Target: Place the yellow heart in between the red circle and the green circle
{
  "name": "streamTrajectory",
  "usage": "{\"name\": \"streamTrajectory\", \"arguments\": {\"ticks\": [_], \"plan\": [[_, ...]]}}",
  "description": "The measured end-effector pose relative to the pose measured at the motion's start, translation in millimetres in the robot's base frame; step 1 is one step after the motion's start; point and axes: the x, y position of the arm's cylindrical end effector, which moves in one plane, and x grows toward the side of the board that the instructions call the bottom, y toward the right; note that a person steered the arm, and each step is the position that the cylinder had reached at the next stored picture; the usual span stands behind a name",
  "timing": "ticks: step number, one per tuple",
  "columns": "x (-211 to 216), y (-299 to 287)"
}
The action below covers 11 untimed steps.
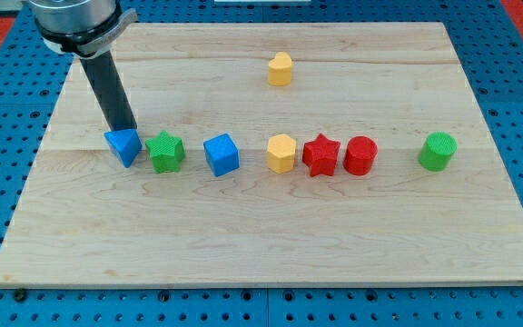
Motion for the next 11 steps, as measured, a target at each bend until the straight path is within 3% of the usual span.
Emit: {"name": "streamTrajectory", "arguments": {"ticks": [2, 3, 4, 5, 6, 7, 8, 9, 10, 11], "plan": [[6.3, 24.8], [-10.3, 19.7], [-33.7, 73.7], [-33.9, 190.8], [-80.6, 278.3], [-132.9, 218.0], [-130.9, 93.5], [-103.7, 49.7], [-103.6, 93.6], [-76.8, 105.8]]}}
